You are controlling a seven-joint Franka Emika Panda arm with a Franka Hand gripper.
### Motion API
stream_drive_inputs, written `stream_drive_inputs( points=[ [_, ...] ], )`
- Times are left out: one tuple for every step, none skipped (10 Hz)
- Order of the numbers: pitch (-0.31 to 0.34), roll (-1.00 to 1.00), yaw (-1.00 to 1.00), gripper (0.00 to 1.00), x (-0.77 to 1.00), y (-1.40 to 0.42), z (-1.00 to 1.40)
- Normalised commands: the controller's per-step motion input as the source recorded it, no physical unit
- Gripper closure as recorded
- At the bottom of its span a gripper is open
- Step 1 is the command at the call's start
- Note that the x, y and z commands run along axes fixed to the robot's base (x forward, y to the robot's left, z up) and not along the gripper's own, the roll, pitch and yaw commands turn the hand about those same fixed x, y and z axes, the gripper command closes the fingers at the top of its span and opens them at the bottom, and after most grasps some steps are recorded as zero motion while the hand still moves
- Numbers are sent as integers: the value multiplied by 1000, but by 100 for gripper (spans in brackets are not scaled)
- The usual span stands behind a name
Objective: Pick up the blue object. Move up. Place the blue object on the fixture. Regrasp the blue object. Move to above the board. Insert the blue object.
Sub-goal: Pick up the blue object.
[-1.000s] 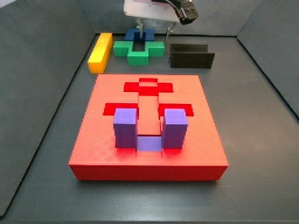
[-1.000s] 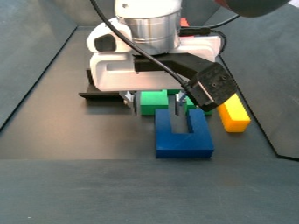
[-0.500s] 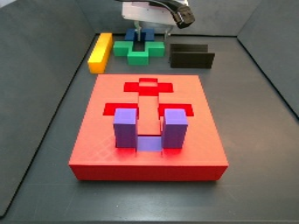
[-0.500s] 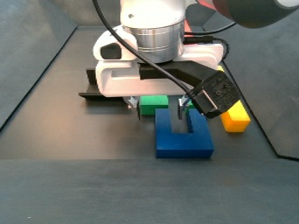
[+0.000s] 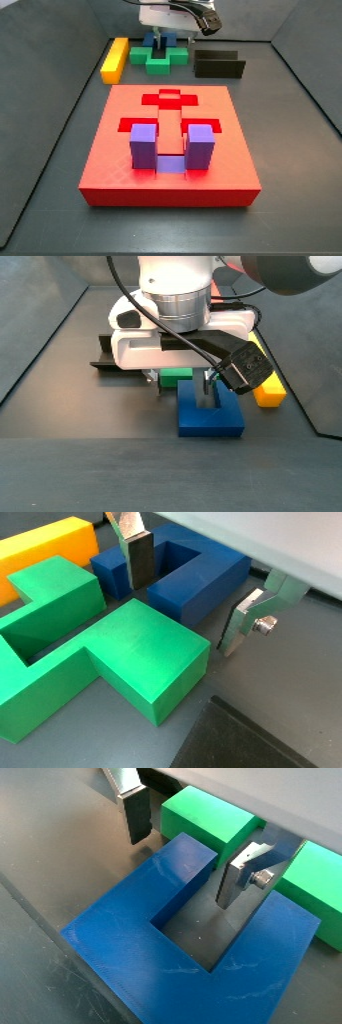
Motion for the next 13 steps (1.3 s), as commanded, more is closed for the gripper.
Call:
stream_drive_inputs(
  points=[
    [0, 0, 0, 0, 0, 0, 0],
    [0, 0, 0, 100, 0, 0, 0],
    [0, 0, 0, 100, 0, 0, 0],
    [0, 0, 0, 100, 0, 0, 0],
    [0, 0, 0, 100, 0, 0, 0],
    [0, 0, 0, 100, 0, 0, 0],
    [0, 0, 0, 100, 0, 0, 0],
    [0, 0, 0, 100, 0, 0, 0],
    [0, 0, 0, 100, 0, 0, 0],
    [0, 0, 0, 100, 0, 0, 0],
    [0, 0, 0, 100, 0, 0, 0],
    [0, 0, 0, 100, 0, 0, 0],
    [0, 0, 0, 100, 0, 0, 0]
  ],
)
